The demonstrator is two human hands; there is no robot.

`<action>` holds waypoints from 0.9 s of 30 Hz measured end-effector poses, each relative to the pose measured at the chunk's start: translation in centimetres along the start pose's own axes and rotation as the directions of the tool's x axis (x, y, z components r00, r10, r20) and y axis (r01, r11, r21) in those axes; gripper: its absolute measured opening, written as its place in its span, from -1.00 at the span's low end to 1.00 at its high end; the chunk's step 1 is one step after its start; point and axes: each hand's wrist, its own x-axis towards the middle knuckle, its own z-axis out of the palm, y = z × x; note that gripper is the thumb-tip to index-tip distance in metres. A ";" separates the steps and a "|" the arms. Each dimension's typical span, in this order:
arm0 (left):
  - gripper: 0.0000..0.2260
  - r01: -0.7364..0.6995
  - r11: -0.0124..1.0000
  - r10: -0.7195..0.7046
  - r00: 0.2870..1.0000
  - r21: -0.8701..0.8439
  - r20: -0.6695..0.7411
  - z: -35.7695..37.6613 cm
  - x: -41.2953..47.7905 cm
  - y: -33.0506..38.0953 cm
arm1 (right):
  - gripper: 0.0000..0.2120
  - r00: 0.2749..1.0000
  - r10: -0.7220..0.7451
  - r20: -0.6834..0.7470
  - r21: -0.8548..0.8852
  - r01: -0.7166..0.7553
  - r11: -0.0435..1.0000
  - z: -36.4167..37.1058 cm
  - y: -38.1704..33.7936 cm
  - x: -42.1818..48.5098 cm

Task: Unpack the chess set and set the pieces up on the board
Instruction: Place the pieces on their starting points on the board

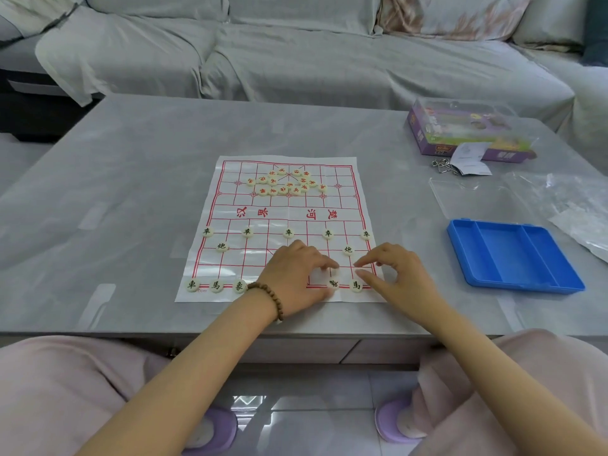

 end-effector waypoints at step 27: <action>-0.74 0.038 0.999 -0.040 0.996 -0.026 -0.079 0.5 -0.2 0.0 | -0.80 0.987 0.031 0.159 -0.134 -0.009 0.991 -0.2 0.1 -0.2</action>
